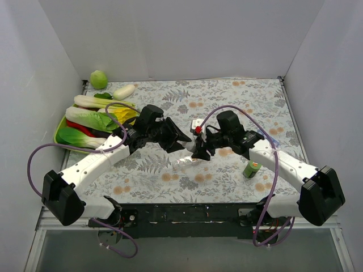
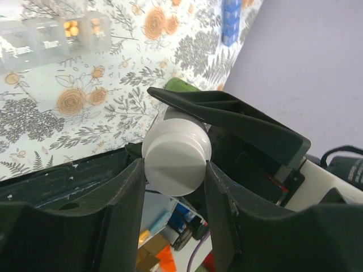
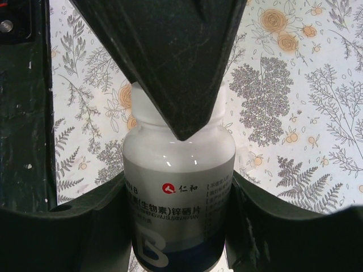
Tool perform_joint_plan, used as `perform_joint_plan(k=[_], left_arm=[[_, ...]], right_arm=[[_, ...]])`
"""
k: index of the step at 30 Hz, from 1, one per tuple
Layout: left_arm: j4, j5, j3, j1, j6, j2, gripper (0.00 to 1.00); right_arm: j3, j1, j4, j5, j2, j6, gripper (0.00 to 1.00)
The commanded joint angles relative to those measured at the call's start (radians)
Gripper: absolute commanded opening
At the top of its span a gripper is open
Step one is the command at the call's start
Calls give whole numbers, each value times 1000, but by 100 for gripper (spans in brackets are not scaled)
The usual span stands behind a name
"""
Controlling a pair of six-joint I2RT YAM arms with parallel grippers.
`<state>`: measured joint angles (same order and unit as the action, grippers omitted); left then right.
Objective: Sort the pills into containers
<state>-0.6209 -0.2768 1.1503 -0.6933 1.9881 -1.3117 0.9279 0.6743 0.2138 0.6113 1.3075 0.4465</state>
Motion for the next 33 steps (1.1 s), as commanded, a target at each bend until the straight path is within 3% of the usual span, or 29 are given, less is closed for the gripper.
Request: perform_joint_plan(k=[1,5,8,21,27,33], left_arm=[[134,-256,-69,4,-46,61,0],[298,-363,-178,49,-103,121,0],[326,-412,-184,51,-185,128,0],[171,-435,-101,34,-760,91,0],[178,-570,-126,34,-1009,137,0],[190,-659,-141,34,-1144,160,0]], right_arm=[[-26,-4,-91,71,-59,18,1],[-26,-18,-103,134,-60,-17,1],[-21,-30,-123,186,-50,-69,1],[-26,-53,-205,450,53,-276,1],[-57,-55,-344,599,81,-403,1],[-124,-53,-503,662,81,-578,1]])
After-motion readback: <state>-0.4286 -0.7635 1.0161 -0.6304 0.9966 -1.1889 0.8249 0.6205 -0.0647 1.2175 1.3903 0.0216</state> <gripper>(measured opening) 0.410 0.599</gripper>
